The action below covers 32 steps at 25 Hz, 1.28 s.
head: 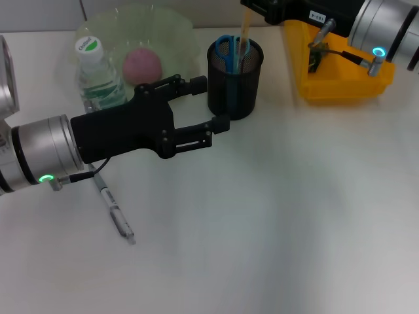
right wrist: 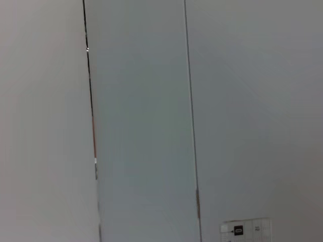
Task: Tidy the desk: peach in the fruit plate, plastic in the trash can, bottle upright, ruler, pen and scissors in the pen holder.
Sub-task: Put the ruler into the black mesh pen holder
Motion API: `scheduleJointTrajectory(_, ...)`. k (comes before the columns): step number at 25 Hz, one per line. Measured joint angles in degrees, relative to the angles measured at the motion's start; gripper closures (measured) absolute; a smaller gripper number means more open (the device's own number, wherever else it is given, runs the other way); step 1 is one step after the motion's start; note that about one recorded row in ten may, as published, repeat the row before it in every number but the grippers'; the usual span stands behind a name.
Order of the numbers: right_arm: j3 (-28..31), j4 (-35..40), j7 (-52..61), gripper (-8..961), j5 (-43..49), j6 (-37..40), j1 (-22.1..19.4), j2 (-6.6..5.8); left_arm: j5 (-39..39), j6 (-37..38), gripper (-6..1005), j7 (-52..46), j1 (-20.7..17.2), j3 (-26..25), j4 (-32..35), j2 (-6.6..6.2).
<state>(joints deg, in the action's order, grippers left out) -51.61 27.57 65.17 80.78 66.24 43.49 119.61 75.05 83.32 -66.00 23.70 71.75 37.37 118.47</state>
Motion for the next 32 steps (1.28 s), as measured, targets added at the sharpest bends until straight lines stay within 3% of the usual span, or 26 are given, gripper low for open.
scheduleJointTrajectory(32,-5.37,-3.41,-2.94,540,-2.51,-5.01,1.85,0.00,0.20,-0.08,221,0.00,-0.02,-0.04,-0.19,0.09)
